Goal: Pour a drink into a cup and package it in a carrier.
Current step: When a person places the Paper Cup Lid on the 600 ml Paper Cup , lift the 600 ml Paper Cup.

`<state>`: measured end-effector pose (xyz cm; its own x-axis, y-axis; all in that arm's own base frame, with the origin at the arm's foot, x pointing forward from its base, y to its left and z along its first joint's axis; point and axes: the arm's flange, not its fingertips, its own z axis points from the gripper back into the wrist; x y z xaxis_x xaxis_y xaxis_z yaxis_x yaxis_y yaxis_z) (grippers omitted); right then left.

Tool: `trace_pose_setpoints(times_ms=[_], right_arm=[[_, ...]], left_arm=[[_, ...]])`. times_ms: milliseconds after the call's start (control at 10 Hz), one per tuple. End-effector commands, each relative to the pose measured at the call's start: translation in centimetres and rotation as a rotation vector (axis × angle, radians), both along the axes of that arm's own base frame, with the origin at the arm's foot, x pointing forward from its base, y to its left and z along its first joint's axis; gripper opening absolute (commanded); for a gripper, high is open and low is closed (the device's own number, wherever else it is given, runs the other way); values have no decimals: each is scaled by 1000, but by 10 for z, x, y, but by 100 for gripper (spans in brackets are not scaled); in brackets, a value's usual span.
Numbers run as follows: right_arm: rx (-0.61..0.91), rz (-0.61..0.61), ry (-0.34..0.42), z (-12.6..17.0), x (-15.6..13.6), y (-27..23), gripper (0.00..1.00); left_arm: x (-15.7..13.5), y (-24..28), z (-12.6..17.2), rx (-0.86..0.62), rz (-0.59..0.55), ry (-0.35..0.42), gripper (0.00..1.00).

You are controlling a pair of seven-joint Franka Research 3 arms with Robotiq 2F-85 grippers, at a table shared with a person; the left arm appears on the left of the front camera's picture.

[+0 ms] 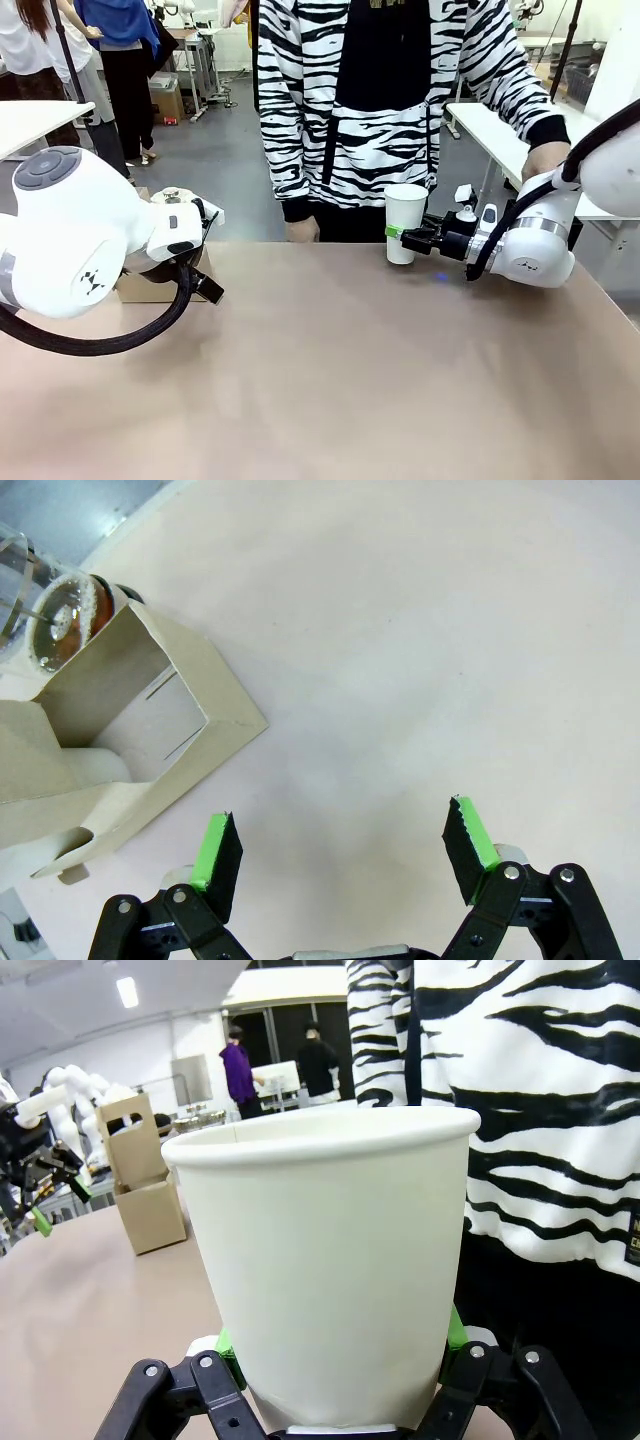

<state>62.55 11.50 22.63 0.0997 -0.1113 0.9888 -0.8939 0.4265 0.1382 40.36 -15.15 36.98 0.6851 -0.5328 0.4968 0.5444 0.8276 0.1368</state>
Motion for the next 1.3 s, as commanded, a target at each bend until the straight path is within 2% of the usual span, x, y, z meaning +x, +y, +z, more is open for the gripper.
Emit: trace_pose_setpoints(times_ms=[0,1200], right_arm=[[-3,0,7,6,0,1,80],[-3,0,7,6,0,1,80]], left_arm=[[0,0,0,-2,-1,0,100],[0,0,0,-2,-1,0,100]])
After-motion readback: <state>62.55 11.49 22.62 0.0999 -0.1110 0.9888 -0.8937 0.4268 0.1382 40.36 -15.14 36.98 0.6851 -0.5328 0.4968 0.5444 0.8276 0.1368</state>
